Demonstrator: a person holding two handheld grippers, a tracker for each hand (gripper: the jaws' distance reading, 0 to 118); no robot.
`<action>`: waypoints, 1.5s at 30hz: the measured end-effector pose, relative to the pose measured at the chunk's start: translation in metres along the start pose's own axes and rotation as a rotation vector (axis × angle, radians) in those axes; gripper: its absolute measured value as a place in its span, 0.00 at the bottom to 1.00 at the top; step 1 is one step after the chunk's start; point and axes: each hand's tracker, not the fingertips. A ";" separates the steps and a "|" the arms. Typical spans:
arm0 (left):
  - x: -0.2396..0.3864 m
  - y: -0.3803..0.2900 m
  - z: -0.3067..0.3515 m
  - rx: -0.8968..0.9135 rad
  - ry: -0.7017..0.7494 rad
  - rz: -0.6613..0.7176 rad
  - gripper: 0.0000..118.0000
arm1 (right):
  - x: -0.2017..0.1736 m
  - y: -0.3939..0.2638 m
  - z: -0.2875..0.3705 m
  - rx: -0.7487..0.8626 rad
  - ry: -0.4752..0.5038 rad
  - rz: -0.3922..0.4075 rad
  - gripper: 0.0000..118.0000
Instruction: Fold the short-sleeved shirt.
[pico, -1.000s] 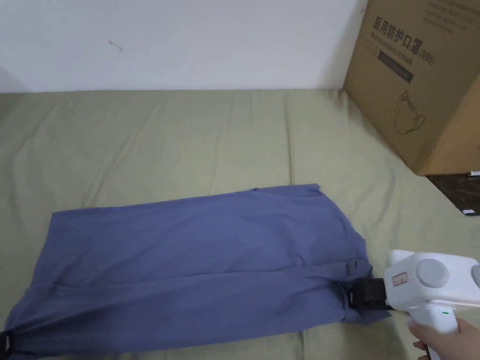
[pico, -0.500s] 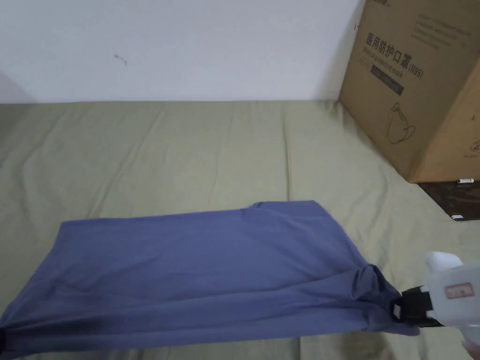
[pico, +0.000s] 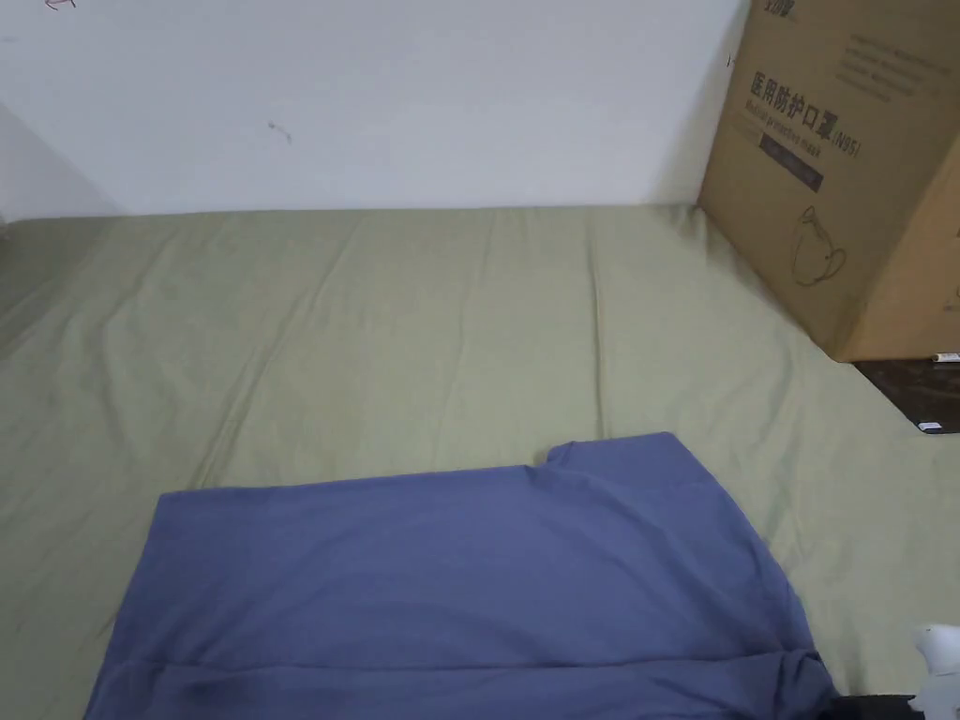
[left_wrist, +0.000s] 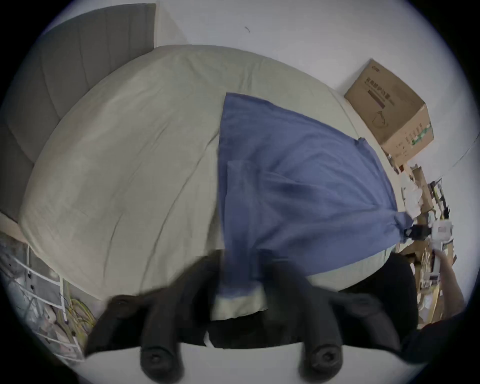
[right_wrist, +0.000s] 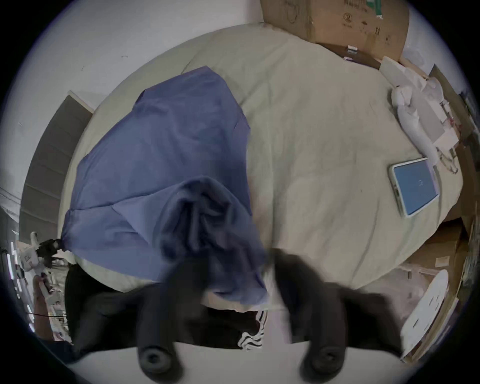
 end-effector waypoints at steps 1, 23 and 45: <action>-0.001 0.003 0.000 0.011 -0.005 0.005 0.73 | -0.005 -0.001 0.005 0.016 0.014 0.008 0.82; 0.055 0.176 -0.059 0.124 0.065 -0.074 0.05 | -0.120 0.108 0.034 0.314 0.240 0.143 0.02; 0.049 0.221 -0.141 0.064 0.049 -0.312 0.02 | -0.074 0.261 -0.085 0.160 0.060 0.081 0.75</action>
